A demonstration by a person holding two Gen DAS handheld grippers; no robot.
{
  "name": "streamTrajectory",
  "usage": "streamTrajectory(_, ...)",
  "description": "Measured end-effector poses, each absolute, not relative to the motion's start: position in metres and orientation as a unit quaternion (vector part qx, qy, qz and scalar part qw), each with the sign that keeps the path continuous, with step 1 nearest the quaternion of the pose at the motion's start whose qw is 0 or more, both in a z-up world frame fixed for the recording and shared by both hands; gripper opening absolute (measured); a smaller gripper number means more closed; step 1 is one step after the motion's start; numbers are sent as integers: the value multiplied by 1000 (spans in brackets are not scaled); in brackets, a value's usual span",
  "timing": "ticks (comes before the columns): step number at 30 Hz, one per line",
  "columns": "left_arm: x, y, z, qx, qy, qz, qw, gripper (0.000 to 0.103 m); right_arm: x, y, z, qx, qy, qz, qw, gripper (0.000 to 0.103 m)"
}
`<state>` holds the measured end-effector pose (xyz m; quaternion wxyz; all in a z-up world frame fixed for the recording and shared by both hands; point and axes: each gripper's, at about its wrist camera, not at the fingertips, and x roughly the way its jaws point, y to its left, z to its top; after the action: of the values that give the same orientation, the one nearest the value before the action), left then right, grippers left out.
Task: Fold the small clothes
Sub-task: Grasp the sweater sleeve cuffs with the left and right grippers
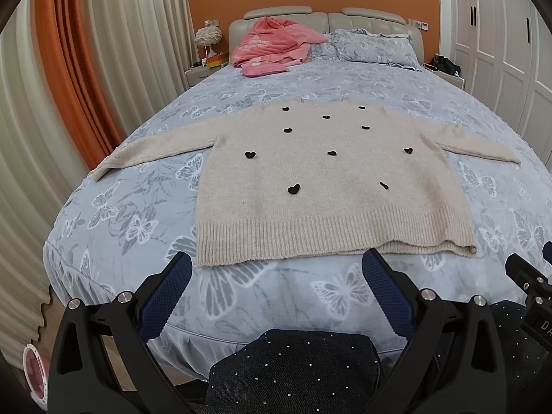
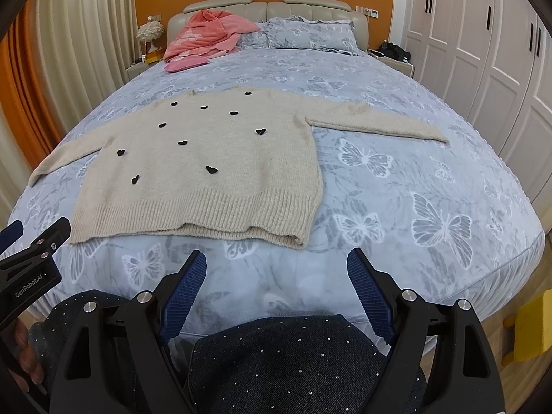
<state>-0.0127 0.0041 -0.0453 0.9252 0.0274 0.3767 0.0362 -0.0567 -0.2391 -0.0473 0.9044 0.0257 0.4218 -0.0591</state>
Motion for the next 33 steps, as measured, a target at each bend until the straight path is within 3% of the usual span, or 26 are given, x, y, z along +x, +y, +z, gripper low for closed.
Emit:
streamTrajectory(7, -10, 9, -48, 30, 381, 34, 923, 97, -53, -245, -48, 41, 432, -58, 899, 83)
streamTrajectory(13, 0, 13, -47, 3, 399, 8, 917, 97, -36, -289, -44, 124, 439, -38, 889, 84)
streamTrajectory(16, 16, 18, -45, -21, 397, 3, 918, 97, 3, -333, -43, 107, 431, -68, 893, 85)
streamTrajectory(22, 67, 4, -40, -34, 397, -4, 917, 98, 111, -466, -50, 177, 421, -130, 880, 86)
streamTrajectory(28, 120, -17, -55, -32, 410, -15, 912, 98, 206, -601, -104, 305, 424, -209, 827, 84)
streamTrajectory(33, 148, -26, -81, -25, 434, -12, 901, 98, 248, -654, -151, 360, 432, -243, 790, 76)
